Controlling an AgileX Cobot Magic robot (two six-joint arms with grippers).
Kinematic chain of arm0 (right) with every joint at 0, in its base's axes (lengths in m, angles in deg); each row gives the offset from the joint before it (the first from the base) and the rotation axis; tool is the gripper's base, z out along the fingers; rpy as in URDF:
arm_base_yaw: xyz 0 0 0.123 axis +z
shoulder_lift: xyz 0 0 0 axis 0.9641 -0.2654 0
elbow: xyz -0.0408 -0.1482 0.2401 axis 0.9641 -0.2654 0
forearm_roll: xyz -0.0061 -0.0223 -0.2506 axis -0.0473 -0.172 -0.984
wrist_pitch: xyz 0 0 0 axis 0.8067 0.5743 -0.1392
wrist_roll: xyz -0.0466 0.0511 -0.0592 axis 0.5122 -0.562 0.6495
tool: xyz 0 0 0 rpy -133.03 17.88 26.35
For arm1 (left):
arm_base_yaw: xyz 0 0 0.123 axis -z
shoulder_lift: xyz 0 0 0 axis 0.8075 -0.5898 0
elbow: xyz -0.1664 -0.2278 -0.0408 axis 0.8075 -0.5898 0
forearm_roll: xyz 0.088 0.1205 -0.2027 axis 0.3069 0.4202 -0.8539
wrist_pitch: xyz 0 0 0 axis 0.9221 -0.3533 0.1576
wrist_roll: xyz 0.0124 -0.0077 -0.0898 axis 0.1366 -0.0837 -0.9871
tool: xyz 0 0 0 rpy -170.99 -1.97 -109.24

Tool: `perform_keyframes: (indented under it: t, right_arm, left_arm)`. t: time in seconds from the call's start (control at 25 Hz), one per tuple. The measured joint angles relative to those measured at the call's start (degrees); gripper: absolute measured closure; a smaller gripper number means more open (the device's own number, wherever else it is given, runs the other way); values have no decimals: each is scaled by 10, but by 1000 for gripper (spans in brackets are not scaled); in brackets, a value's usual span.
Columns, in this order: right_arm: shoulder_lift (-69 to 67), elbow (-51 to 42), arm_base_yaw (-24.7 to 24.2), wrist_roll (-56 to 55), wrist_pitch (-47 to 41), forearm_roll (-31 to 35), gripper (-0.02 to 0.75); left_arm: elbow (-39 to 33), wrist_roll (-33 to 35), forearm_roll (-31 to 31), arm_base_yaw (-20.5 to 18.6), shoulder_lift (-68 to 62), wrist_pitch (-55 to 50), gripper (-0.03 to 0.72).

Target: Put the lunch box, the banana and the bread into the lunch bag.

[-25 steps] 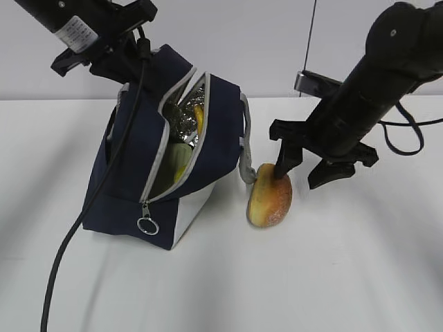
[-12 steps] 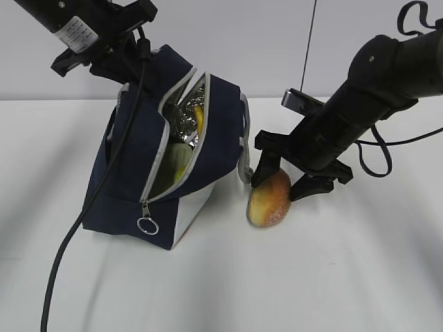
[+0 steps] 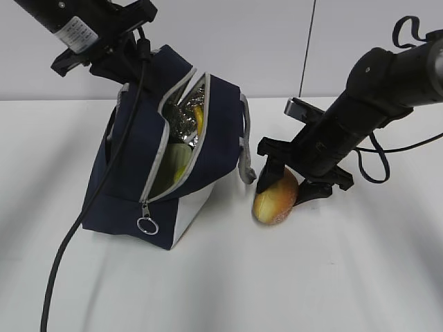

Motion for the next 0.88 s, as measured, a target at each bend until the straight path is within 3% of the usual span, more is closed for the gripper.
perform_keyframes:
  t: [0.16,0.36,0.48,0.72,0.88]
  right_arm:
    - [-1,1,0,1,0,0,323]
    - [-2,15,0,6,-26,-15,344]
    - [-3,46,0,8,-67,-66,347]
    - [13,173,-4,-35,-200,-231,353]
    - [22,292,-5,-41,-256,-270,353]
  left_arm:
    - [0,0,0,0,0,0,690]
    - [0,0,0,0,0,0,690]
    - [0,0,0,0,0,0,690]
    - [0,0,0,0,0,0,690]
    - [0,0,0,0,0,0,690]
